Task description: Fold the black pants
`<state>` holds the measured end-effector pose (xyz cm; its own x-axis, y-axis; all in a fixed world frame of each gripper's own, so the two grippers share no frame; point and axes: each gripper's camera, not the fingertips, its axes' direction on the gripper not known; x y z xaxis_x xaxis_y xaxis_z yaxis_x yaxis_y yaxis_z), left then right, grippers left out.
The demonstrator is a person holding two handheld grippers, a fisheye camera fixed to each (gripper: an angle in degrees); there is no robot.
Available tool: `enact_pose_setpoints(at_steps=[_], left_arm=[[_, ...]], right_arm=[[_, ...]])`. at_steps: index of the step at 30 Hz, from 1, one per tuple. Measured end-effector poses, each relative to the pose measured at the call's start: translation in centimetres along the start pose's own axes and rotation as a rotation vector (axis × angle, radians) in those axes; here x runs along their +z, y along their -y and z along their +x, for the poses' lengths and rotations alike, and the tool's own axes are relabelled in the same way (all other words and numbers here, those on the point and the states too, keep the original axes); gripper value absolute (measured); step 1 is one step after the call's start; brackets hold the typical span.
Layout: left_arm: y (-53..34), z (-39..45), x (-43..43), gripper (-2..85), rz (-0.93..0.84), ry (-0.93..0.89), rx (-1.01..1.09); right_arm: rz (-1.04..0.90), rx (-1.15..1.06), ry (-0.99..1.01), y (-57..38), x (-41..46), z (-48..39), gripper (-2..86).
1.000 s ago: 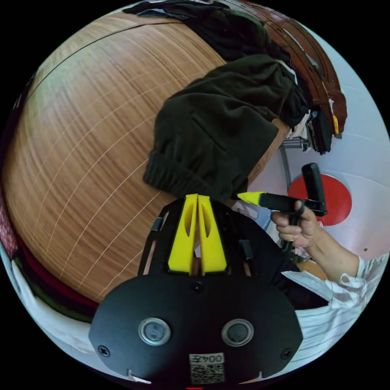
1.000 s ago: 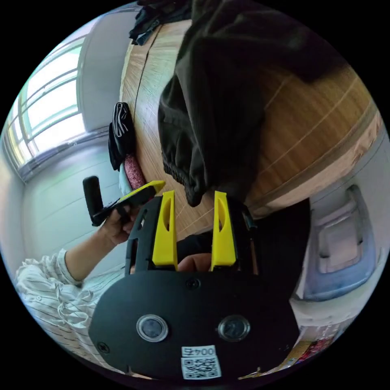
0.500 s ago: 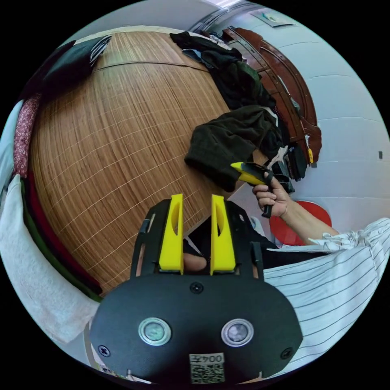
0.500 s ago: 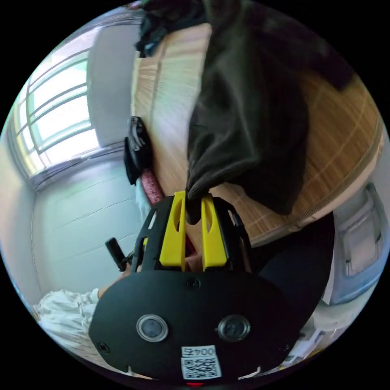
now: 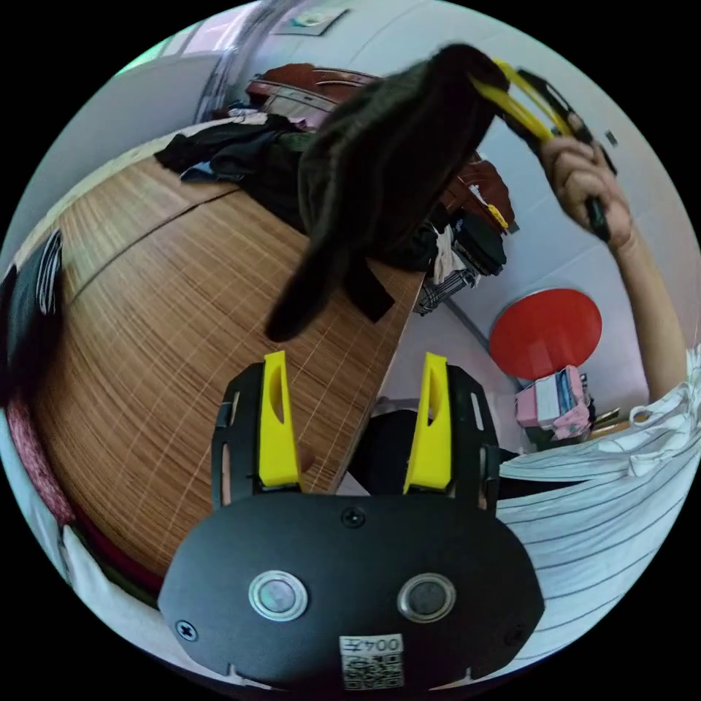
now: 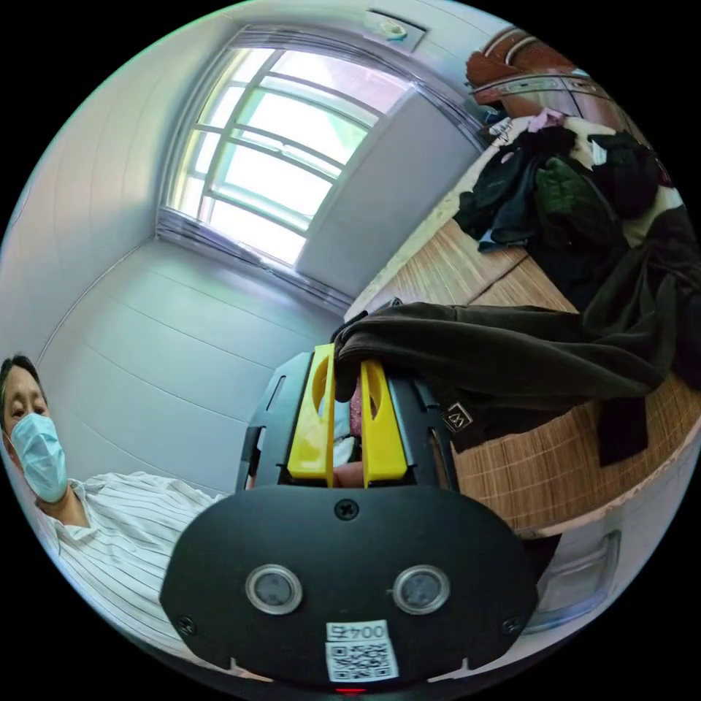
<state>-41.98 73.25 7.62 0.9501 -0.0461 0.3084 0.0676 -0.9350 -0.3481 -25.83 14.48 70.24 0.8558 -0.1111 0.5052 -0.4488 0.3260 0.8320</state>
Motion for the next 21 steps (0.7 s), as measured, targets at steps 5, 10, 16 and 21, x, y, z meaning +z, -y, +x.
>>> enact_pose_setpoints(at_steps=[5,10,16,21], left_arm=[[2.0,4.4,1.3,26.0,0.051,0.143,0.01],[2.2,5.4,1.5,27.2,0.101,0.278,-0.08],[5.2,10.0,3.9,28.2,0.119,0.346,-0.045],[10.1,15.9,8.0,28.5,0.091,0.344,0.065]], right_arm=[[0.021,-0.055,0.013,-3.2,2.0,-6.1,6.2],[0.053,-0.044,0.025,-6.4,3.0,-9.4,6.2],[0.021,-0.047,0.012,-11.0,4.3,-12.1,6.1],[-0.005,-0.023,0.018,-14.8,5.2,-13.2,6.1]])
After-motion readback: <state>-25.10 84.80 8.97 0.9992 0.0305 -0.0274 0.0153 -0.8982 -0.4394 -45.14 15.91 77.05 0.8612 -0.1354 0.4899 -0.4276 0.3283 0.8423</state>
